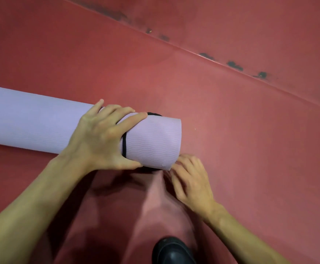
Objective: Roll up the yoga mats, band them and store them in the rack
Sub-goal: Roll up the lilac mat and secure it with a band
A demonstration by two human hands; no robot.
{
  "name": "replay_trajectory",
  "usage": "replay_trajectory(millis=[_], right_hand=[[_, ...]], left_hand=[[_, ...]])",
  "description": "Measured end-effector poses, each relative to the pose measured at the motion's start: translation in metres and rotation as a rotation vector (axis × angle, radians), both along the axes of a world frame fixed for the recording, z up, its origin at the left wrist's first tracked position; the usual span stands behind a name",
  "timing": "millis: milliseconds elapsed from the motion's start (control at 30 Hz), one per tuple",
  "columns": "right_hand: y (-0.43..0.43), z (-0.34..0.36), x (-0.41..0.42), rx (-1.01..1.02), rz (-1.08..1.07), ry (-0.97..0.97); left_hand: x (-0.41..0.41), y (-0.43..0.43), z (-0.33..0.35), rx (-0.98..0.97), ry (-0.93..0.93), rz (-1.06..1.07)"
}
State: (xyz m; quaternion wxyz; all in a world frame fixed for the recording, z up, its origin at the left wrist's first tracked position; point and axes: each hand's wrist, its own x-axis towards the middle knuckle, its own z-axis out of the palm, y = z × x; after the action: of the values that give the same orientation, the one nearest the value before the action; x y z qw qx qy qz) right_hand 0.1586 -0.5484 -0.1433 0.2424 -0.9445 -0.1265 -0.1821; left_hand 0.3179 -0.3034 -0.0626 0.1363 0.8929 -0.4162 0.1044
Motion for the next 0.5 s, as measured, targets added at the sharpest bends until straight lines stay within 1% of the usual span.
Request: replay_trajectory(millis=[67, 133, 333, 500], right_hand=[[-0.001, -0.009, -0.016, -0.03, 0.004, 0.077], [-0.002, -0.015, -0.02, -0.044, -0.033, 0.083], [-0.007, -0.009, 0.001, -0.053, -0.082, -0.121], [-0.011, -0.004, 0.007, -0.092, -0.138, -0.17]], left_hand=[[0.001, -0.003, -0.007, 0.043, 0.031, -0.02], [-0.001, -0.004, -0.014, 0.05, 0.048, -0.031], [-0.001, -0.004, -0.012, -0.017, 0.03, -0.016], [0.007, -0.006, -0.004, 0.016, 0.058, 0.029]])
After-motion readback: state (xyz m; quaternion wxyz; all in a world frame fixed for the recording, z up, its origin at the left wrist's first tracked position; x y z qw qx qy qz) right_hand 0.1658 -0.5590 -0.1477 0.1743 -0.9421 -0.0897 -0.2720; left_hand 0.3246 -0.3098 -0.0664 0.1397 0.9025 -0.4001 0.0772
